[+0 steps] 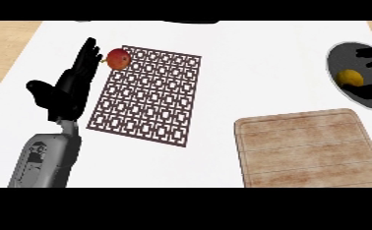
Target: Pick the lemon from the cutting board and place it in the pan
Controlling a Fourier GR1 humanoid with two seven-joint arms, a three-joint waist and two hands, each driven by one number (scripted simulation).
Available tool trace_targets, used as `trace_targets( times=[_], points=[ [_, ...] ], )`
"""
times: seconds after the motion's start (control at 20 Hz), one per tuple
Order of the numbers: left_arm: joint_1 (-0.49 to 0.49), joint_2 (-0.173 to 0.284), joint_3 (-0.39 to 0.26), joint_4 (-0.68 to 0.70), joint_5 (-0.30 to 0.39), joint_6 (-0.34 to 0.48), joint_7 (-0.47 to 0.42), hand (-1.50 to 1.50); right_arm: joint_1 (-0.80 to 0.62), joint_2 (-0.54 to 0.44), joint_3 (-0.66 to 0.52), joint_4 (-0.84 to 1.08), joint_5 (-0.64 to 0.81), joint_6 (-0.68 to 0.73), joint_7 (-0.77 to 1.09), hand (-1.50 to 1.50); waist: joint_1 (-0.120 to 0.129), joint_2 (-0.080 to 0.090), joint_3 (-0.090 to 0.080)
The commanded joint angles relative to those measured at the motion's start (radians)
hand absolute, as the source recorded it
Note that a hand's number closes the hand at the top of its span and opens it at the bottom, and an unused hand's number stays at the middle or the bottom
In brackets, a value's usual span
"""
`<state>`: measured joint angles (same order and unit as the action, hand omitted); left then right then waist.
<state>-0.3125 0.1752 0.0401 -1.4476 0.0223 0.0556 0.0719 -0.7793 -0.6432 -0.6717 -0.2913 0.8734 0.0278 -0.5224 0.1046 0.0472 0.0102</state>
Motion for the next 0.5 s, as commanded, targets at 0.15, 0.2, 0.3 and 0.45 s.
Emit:
trace_targets(
  times=[0.15,0.2,0.3,0.45],
  points=[
    [-0.008,0.014,0.011,-0.014,0.01,-0.01,0.016,0.0,-0.002,-0.022,-0.034,0.074,-0.034,0.052,-0.098,-1.5,-0.005,-0.002,0.002],
    [-0.006,-0.008,-0.005,-0.021,-0.004,0.011,0.019,0.0,-0.017,-0.035,-0.061,0.07,-0.063,0.063,-0.117,-1.5,-0.011,-0.005,0.002],
    [0.025,0.008,0.013,0.001,0.001,-0.003,-0.02,0.0,-0.024,-0.034,-0.101,0.076,-0.106,0.069,-0.153,-1.5,-0.019,-0.008,0.0],
    [0.045,0.013,0.011,-0.018,-0.004,0.001,-0.001,0.0,-0.014,-0.057,-0.186,0.092,-0.191,0.105,-0.194,-1.5,-0.027,-0.013,0.001]
  ],
)
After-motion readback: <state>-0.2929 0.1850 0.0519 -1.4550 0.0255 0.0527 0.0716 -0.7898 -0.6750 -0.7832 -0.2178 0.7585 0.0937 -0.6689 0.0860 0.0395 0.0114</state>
